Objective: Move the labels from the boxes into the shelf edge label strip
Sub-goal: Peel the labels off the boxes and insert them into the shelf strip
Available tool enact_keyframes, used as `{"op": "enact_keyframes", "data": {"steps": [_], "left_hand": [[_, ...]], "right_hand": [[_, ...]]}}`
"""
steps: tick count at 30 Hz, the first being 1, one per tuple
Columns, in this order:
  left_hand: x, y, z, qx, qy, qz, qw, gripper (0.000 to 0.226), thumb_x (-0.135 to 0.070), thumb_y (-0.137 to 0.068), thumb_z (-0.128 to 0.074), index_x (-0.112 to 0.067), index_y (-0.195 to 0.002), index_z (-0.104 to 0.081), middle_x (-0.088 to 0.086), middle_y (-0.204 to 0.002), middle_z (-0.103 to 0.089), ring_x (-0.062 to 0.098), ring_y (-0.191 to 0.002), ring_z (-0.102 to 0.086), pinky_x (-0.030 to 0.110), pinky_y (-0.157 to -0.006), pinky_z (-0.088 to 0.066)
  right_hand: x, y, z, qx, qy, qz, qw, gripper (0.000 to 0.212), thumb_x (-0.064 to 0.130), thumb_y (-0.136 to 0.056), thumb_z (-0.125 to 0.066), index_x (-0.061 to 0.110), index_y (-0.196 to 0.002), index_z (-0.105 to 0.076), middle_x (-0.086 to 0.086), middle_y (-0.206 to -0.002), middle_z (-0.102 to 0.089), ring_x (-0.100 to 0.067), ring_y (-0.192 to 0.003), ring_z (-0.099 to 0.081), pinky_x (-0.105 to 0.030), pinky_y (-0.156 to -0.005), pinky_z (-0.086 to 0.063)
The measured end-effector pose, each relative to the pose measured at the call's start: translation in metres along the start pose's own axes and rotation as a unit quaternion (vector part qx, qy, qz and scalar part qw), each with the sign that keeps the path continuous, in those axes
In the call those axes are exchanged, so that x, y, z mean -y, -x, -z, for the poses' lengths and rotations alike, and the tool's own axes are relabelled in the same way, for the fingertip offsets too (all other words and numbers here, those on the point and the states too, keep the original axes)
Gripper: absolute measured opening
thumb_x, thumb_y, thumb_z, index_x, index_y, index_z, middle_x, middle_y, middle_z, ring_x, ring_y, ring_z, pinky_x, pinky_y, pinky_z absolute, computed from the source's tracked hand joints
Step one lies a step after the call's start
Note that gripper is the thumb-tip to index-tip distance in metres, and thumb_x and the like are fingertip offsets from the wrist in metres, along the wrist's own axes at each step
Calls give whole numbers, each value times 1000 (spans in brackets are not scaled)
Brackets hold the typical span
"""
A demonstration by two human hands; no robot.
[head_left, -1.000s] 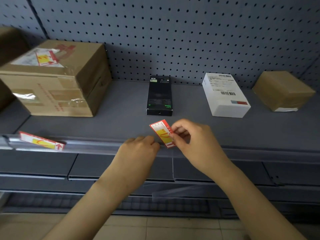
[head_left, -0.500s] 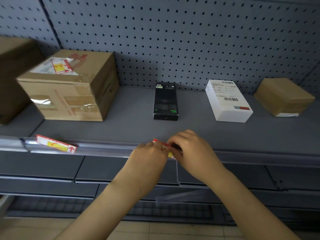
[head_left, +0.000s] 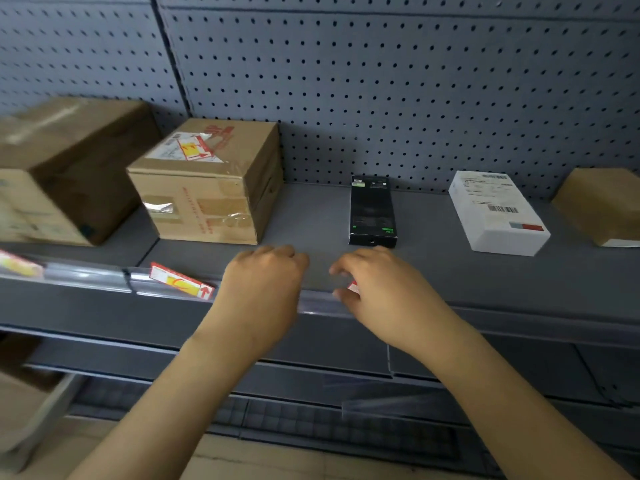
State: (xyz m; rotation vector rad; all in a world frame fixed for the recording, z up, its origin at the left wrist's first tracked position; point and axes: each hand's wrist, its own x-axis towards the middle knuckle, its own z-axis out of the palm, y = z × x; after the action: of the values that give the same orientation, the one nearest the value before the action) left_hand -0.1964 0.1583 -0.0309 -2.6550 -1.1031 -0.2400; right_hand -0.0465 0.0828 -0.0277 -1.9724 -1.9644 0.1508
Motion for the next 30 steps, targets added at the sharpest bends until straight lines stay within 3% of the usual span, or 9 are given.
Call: {"op": "enact_keyframes", "data": {"steps": [3,7,13,17,19,25,30], "left_hand": [[33,9,10,-2,-13,30,999,32,-15,-48,-87,-19,-76,-71,1,-68,-69,26,-59,-66,30,-50,-51],[86,17,12,-32,-8,57,998,28,-24,-77,-69,-21,-104,-65,2,-101,-69,28,-91,-64,36,-75,-50],[166,14,27,-3,-29,31,999,31,-19,-48,-86,-20,-75,-70,1,-66,-68,27,-57,-65,31,-50,-49],[204,-1,35,-77,-36,15,996,27,-31,-83,-64,-29,-109,-60,-6,-104,-66,20,-95,-62,31,-74,-47],[217,-12,38,-89,-38,22,995,30,-33,-89,-55,-32,-119,-53,-8,-113,-61,17,-102,-58,28,-77,-44],[248,-45,40,-118,10,56,991,30,-30,-87,-58,-31,-117,-55,-7,-109,-62,19,-99,-59,26,-65,-29],[262,-73,33,-114,13,63,991,27,-31,-88,-55,-32,-114,-55,-8,-106,-61,16,-96,-58,25,-68,-36]], "right_hand": [[23,-14,-4,8,-2,10,1000,28,29,-92,-55,22,-119,-57,1,-116,-62,-18,-111,-49,-36,-87,-48],[57,-44,-9,13,3,7,1000,26,32,-92,-56,22,-116,-58,1,-115,-62,-19,-107,-54,-35,-85,-48],[103,-101,-1,-57,-4,-31,998,19,29,-87,-63,23,-106,-63,6,-105,-65,-14,-95,-60,-38,-81,-53],[124,-131,2,-84,2,-48,995,22,32,-88,-62,25,-108,-63,8,-106,-65,-11,-95,-59,-36,-81,-53],[130,-143,0,-87,3,-52,995,23,34,-88,-61,25,-108,-64,7,-106,-65,-11,-95,-58,-35,-81,-53],[130,-188,-1,-91,28,-43,995,23,35,-90,-59,21,-107,-64,6,-104,-63,-11,-96,-55,-29,-77,-50],[127,-231,-4,-95,18,-45,994,25,38,-90,-57,21,-106,-67,7,-104,-61,-10,-90,-56,-26,-77,-51]]}}
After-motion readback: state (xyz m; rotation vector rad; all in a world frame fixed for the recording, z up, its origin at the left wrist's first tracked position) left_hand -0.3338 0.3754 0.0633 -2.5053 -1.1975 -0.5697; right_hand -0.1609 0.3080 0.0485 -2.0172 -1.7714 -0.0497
